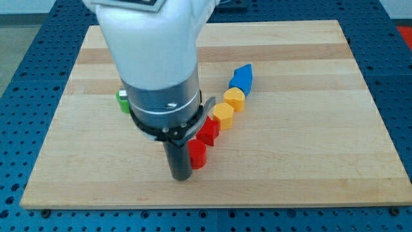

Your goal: Separate the green circle from the green star

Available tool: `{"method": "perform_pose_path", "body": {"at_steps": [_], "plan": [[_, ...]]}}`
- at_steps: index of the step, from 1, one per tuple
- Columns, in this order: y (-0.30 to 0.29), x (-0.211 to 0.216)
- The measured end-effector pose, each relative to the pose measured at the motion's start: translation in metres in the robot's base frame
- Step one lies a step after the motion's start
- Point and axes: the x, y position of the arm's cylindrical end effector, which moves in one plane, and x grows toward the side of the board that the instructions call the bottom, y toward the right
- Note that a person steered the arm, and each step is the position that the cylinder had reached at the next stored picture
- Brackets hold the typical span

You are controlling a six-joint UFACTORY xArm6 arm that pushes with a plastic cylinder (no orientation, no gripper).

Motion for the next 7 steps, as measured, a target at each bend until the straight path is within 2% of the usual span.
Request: {"method": "perform_pose_path", "body": {"at_steps": [1,2,3,4,5,7], "plan": [[0.000,-0.008],[-0.014,0.012],[-0.079,0.023],[-0.143,-0.006],[-0.176,-0.056],[-0.184,-0.166]]}}
